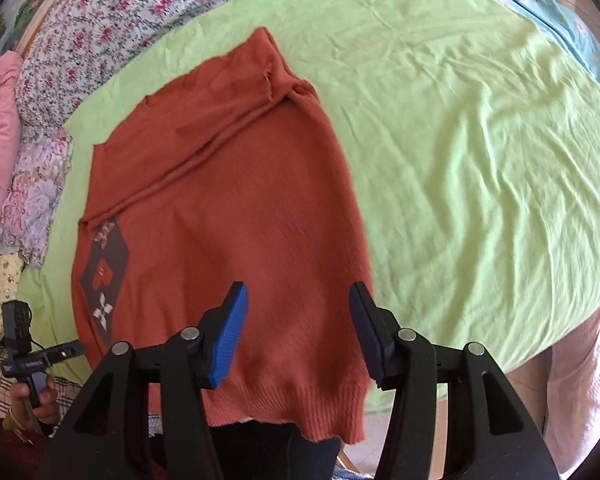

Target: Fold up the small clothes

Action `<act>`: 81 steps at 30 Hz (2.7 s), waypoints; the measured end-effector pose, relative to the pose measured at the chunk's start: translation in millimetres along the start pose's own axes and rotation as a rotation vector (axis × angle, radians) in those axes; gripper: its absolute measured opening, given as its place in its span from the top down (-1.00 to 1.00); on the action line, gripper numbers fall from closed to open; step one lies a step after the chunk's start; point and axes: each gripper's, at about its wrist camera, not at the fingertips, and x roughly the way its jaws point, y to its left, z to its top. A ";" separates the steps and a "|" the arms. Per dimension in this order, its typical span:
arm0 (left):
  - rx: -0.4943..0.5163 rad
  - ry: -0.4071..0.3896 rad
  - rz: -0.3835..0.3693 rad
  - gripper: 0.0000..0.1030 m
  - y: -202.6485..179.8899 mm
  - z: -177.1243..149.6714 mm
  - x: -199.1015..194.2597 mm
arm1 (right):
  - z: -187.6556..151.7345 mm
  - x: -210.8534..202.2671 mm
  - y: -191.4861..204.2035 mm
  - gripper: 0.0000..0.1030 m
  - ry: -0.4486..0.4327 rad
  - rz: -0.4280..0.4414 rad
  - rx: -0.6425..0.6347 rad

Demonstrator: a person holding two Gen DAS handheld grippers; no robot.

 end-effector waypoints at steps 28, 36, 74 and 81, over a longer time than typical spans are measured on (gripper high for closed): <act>0.128 0.091 0.057 0.87 6.0 -28.0 12.3 | -58.1 19.3 -43.5 0.86 0.110 0.106 -0.016; 0.185 -0.084 -0.182 0.95 2.5 -36.2 -31.2 | -53.4 -0.7 -47.8 0.87 0.040 0.315 0.077; -0.088 -0.555 -0.180 0.96 35.4 250.5 -82.9 | 251.6 73.4 4.4 0.88 -0.206 0.444 0.135; -0.223 -0.472 -0.111 0.94 77.0 296.7 -28.5 | 282.1 141.7 -1.9 0.87 -0.096 0.320 0.168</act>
